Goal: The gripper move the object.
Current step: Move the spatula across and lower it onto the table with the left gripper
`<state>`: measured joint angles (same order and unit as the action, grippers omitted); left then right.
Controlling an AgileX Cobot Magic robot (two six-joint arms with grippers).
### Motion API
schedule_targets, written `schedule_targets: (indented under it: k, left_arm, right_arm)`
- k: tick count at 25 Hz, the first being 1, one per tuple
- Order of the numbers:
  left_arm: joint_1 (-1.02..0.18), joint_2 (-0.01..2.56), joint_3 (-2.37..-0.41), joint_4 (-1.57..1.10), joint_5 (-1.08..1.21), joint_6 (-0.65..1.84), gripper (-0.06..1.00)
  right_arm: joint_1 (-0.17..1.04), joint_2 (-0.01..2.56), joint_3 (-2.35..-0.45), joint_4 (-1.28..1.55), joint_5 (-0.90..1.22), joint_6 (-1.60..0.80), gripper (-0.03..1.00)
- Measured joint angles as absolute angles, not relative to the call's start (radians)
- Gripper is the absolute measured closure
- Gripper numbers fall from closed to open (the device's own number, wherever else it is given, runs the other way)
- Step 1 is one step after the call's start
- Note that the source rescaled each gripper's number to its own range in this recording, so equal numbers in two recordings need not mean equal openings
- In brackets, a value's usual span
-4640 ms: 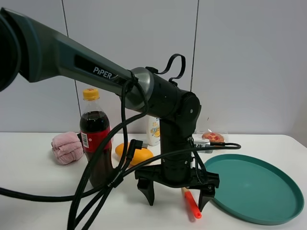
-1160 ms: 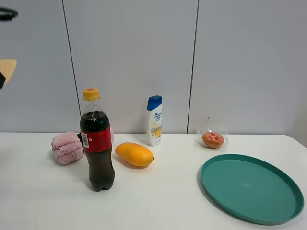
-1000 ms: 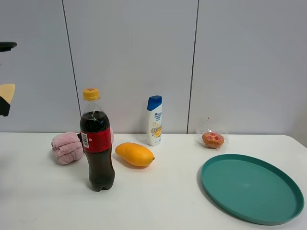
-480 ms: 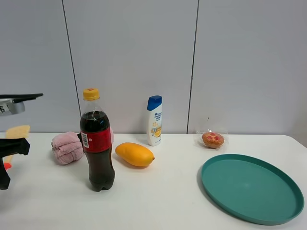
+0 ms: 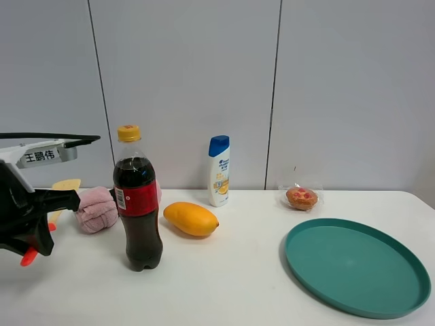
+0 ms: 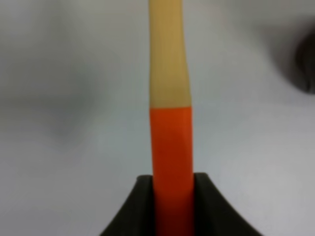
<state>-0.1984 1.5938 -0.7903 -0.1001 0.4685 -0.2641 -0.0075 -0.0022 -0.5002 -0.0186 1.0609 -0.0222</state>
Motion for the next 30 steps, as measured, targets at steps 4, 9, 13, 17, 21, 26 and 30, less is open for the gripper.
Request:
schedule_targets:
  k: [4, 9, 13, 17, 21, 26, 30]
  left_arm:
    - [-0.198, 1.642, -0.808, -0.149, 0.472, -0.221, 0.94]
    - [-0.198, 1.681, -0.808, -0.192, 0.499, -0.186, 0.94]
    - [-0.198, 1.684, -0.808, -0.203, 0.499, -0.171, 0.94]
    - [-0.198, 1.684, -0.808, -0.206, 0.519, -0.100, 0.94]
    - [-0.198, 1.684, -0.808, -0.206, 0.535, 0.007, 0.94]
    - [-0.198, 1.684, -0.808, -0.206, 0.539, 0.142, 0.94]
    - [-0.198, 1.685, -0.808, -0.206, 0.523, 0.233, 0.94]
  right_arm:
    - [-0.008, -0.002, -0.500, -0.019, 1.061, -0.022, -0.03]
    - [-0.008, -0.002, -0.500, -0.019, 1.061, -0.022, -0.03]
    - [-0.008, -0.002, -0.500, -0.019, 1.061, -0.022, -0.03]
    - [-0.008, -0.002, -0.500, -0.019, 1.061, -0.022, -0.03]
    - [-0.008, -0.002, -0.500, -0.019, 1.061, -0.022, -0.03]
    - [-0.008, -0.002, -0.500, -0.019, 1.061, -0.022, -0.03]
    - [-0.008, -0.002, -0.500, -0.019, 1.061, -0.022, -0.03]
